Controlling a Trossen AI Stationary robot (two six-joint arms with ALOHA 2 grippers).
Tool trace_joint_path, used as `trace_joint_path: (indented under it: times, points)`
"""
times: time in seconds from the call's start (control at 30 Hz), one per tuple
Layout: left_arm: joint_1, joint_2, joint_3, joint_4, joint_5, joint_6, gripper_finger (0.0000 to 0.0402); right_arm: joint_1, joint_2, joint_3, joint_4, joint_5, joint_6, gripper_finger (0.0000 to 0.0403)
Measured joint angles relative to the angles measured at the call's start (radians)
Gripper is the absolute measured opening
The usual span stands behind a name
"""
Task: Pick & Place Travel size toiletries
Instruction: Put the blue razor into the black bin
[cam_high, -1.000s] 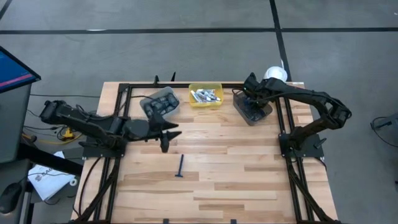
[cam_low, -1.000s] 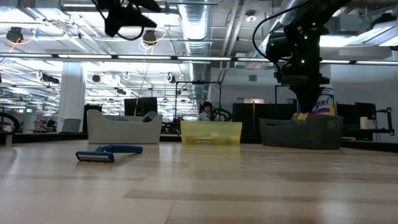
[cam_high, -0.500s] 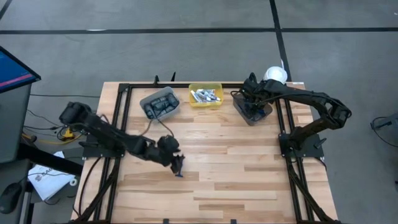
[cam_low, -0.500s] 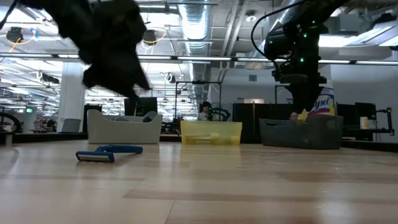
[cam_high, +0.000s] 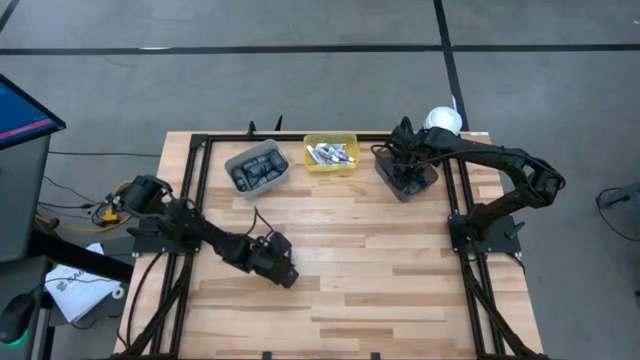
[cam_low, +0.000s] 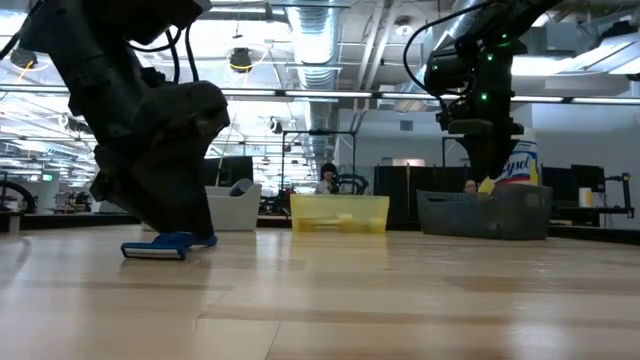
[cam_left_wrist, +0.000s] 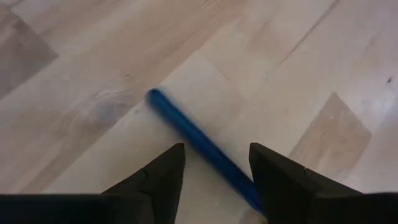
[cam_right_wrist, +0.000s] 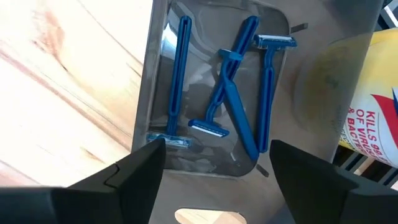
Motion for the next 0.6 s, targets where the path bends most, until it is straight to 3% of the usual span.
trace_joint_path:
  times: [0.23, 0.47, 0.6]
  points:
    - [0.001, 0.042, 0.008, -0.082, 0.034, -0.067, 0.0141, 0.0, 0.0, 0.0, -0.002, 0.0, 0.0, 0.0281]
    - [0.026, 0.001, 0.0, -0.147, 0.08, -0.11, 0.0027, 0.001, 0.0, 0.0, -0.002, 0.0, 0.001, 0.0282]
    - [0.054, -0.026, -0.005, -0.166, 0.092, -0.077, 0.0023, 0.014, 0.0, 0.0, 0.004, -0.002, 0.001, 0.0282]
